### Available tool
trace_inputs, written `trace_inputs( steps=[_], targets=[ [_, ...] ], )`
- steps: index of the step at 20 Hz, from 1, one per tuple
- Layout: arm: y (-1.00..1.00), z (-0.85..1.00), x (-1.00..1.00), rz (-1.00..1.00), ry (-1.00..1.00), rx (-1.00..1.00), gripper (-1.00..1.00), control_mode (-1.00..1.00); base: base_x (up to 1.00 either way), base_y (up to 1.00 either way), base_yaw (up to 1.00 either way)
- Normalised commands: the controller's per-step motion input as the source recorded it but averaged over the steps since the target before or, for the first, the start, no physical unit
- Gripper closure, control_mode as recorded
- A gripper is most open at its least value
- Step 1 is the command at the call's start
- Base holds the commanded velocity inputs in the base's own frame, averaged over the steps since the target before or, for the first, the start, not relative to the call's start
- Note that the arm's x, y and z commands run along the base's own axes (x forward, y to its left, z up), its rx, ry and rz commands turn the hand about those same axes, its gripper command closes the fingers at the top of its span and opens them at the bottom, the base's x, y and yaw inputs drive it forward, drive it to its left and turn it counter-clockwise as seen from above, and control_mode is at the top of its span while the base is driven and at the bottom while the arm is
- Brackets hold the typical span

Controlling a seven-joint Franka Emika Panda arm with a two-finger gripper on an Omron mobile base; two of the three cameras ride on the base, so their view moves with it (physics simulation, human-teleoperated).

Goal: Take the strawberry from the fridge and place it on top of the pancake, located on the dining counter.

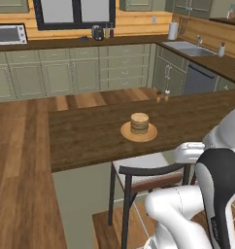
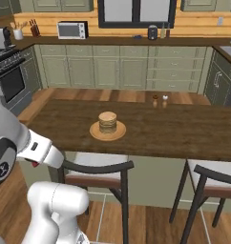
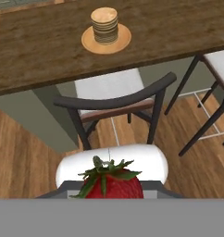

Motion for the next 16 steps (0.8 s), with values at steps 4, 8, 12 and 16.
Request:
trace_inputs(
  steps=[4,8,12,16],
  targets=[
    [0.00,0.00,0.00,0.00,0.00,0.00,1.00,1.00,0.04,-0.33,-0.03],
    [0.00,0.00,0.00,0.00,0.00,0.00,1.00,1.00,-0.03,-0.69,-0.03],
    [0.00,0.00,0.00,0.00,0.00,0.00,1.00,1.00,0.08,-0.12,0.00],
    [0.00,0.00,0.00,0.00,0.00,0.00,1.00,1.00,0.17,0.09,0.00]
  ],
)
